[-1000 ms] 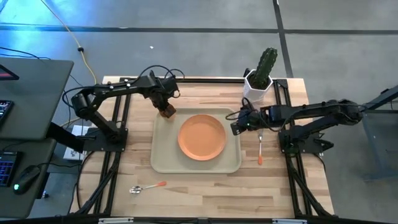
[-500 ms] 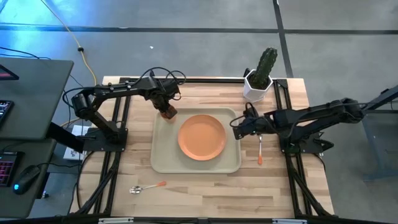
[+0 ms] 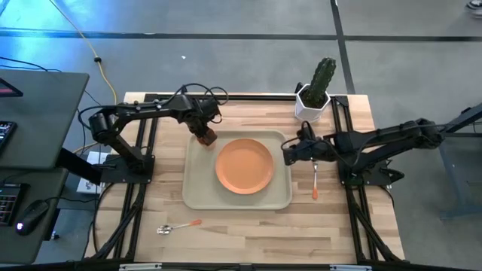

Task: Pick and place plate/cup/fork/spoon on tray
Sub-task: Put the orange cup on the serving tray to the top left of the orange plate

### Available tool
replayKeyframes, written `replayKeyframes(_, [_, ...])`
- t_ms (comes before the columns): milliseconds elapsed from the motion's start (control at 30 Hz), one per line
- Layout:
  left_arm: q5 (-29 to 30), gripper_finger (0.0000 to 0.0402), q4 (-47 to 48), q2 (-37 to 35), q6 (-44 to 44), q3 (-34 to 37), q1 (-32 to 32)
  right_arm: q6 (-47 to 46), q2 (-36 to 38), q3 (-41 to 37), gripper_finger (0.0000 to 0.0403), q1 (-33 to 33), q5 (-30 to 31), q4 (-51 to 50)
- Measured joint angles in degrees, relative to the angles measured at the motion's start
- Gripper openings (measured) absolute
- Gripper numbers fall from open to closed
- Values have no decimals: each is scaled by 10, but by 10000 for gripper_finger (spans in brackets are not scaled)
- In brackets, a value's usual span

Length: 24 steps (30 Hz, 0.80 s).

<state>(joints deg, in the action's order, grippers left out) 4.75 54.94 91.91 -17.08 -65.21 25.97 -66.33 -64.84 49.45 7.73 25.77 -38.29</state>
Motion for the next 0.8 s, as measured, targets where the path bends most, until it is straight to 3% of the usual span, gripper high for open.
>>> replayKeyframes(233, [1, 5, -2, 1, -2, 0, -3, -28, 0, 0, 133, 31, 39, -2])
replayKeyframes(500, [-10, 6, -57, 13, 17, 0, 20, 19, 0, 0, 133, 14, 39, -13])
replayKeyframes(633, [-22, 6, -50, 23, 17, 0, 23, -20, 0, 0, 133, 1, 6, -28])
replayKeyframes(800, [-25, 7, -48, 32, 6, -1, 22, -88, 0, 0, 133, 6, 6, -104])
